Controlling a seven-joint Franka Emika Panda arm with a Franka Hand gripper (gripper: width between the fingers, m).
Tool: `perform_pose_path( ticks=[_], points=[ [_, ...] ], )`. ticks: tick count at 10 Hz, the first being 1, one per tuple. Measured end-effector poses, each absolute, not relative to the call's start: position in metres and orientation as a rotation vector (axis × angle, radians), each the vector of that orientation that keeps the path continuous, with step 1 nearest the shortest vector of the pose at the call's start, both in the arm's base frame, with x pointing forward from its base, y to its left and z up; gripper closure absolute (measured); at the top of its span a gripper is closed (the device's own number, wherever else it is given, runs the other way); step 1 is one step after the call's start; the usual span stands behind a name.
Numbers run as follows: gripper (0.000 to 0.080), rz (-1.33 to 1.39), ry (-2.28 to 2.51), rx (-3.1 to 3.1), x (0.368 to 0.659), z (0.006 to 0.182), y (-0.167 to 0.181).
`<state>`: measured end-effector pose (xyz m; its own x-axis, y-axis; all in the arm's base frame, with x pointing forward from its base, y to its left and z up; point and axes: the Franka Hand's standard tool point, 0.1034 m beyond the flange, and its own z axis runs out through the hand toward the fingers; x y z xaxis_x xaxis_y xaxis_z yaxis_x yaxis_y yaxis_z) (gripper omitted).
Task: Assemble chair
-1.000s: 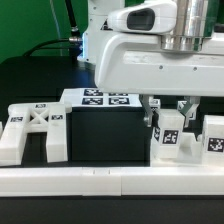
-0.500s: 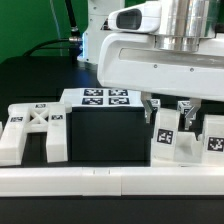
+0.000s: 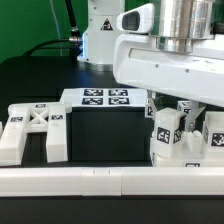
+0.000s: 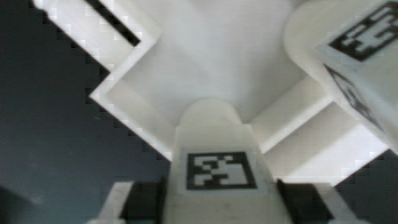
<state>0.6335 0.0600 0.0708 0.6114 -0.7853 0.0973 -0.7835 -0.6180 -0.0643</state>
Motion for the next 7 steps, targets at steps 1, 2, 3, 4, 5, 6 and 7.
perform_pose_path(
  ticks=[1, 2, 3, 4, 5, 6, 7],
  points=[
    [0.0509, -0.179, 1.418, -2.777, 0.6333, 0.0703, 0.0599],
    [0.0509, -0.177, 1.442, -2.764, 0.6331, 0.0697, 0.0600],
    [0.0509, -0.176, 1.475, -2.744, 0.6331, 0.0696, 0.0600],
    [0.0509, -0.176, 1.459, -2.753, 0.6330, 0.0696, 0.0602],
    [0.0322, -0.177, 1.413, -2.779, 0.6330, 0.0696, 0.0602],
    [0.0209, -0.177, 1.379, -2.798, 0.6331, 0.0696, 0.0601],
    [0.0209, -0.180, 1.309, -2.835, 0.6333, 0.0697, 0.0600]
  ],
)
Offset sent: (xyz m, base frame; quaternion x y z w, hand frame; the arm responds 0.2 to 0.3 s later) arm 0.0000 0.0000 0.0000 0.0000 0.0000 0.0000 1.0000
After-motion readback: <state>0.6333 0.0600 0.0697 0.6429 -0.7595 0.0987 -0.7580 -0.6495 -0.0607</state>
